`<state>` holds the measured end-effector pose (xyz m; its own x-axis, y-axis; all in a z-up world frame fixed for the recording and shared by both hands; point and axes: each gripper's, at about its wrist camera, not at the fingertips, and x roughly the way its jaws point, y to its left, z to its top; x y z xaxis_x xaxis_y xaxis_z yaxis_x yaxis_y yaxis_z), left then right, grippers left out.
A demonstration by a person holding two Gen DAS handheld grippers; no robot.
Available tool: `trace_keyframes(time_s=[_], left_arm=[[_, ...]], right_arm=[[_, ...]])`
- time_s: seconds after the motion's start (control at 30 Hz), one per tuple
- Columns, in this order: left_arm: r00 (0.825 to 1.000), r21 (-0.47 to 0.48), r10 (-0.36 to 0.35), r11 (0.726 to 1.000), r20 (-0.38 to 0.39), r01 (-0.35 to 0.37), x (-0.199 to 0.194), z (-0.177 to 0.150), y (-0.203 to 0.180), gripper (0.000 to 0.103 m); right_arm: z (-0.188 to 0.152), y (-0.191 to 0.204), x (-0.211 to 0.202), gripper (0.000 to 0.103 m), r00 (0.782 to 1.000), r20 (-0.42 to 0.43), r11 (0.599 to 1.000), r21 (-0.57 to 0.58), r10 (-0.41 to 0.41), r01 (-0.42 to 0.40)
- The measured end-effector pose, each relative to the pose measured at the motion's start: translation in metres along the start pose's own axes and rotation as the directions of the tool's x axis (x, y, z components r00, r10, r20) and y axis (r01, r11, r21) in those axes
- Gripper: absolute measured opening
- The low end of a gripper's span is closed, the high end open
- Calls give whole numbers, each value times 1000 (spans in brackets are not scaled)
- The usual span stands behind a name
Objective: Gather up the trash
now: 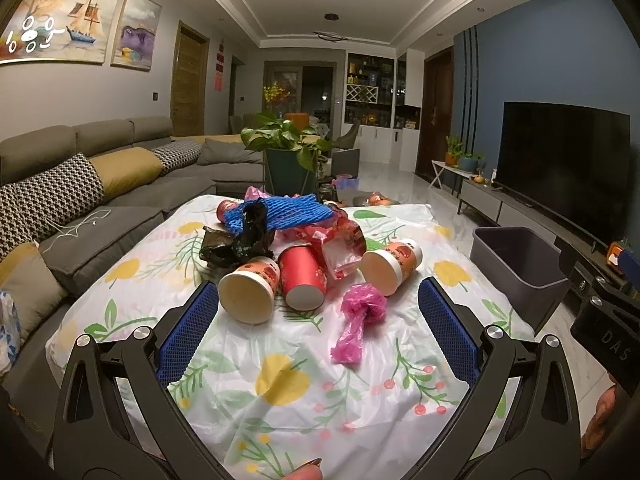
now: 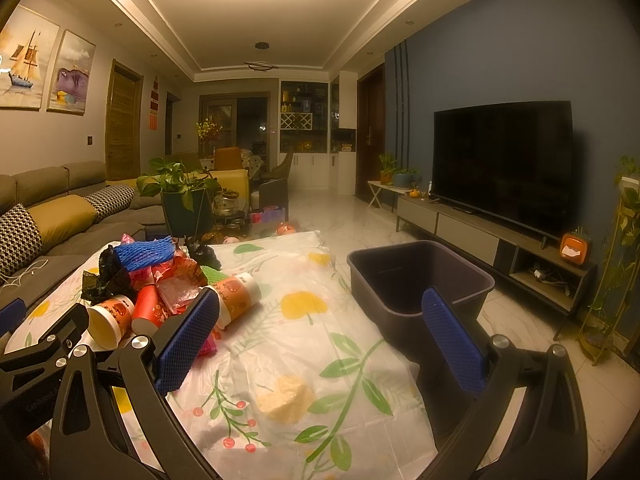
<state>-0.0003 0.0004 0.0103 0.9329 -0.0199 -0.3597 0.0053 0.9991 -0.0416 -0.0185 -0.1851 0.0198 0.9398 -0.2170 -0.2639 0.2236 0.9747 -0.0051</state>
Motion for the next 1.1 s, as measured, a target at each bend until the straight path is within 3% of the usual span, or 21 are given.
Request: trace_keyframes(time_s=[1.1], left_arm=[[1000,-1,-15,1000,3,15,1,2,-4,99]], right_arm=[[0,-2,0,98,1000,-1,1000,2,-2,2]])
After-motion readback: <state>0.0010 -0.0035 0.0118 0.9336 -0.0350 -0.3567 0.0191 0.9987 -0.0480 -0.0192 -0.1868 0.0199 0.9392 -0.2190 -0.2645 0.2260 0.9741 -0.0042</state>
